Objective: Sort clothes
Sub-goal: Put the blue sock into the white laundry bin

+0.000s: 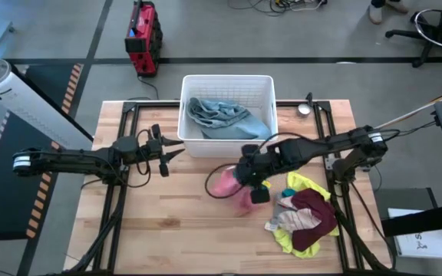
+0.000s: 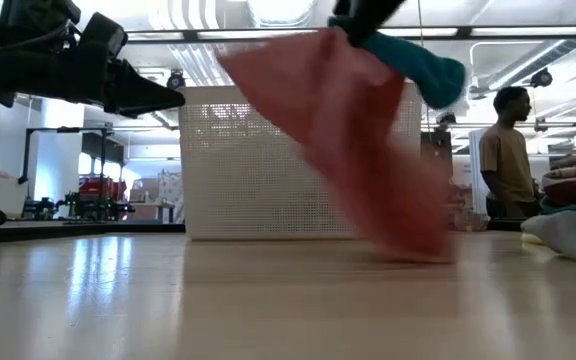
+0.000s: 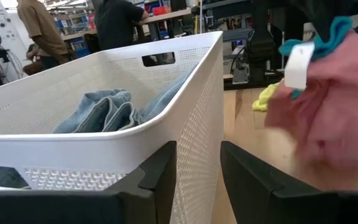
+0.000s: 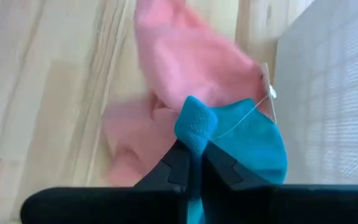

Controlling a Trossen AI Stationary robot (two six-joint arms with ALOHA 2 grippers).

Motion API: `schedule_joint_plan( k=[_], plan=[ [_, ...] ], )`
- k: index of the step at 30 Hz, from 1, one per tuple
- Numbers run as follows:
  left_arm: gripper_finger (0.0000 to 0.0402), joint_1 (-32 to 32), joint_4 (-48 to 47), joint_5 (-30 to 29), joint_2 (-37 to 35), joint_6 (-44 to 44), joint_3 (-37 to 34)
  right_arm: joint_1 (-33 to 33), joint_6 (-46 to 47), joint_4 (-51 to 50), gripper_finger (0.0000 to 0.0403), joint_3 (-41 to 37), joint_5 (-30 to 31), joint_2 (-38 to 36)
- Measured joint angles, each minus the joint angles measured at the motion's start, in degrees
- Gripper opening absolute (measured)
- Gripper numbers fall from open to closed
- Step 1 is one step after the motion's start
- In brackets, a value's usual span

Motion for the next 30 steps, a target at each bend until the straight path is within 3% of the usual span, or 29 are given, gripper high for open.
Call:
schedule_joint_plan(
  k=[6,12,15,20,30],
  plan=[
    [0.0122,0.0,0.0,0.6,0.0,-0.7,0.0,-1.0,-0.7,4.7,0.0011,0.4,0.9,0.1],
    [0.0145,0.0,0.0,1.3,0.1,-1.3,0.0,-0.9,-1.0,7.0,0.0096,0.4,1.0,0.6],
    [0.0160,-0.1,0.5,5.0,0.3,-1.3,0.0,-0.8,-0.8,6.1,0.0145,0.5,0.9,0.7],
    [0.0184,-0.1,0.6,17.0,1.9,-4.0,0.0,-0.8,-0.6,3.9,0.0197,-0.1,0.3,0.7],
    [0.0213,-4.2,5.8,18.7,12.2,-10.3,0.0,-0.9,2.4,17.5,0.0229,-15.6,-2.2,0.7]
  ],
)
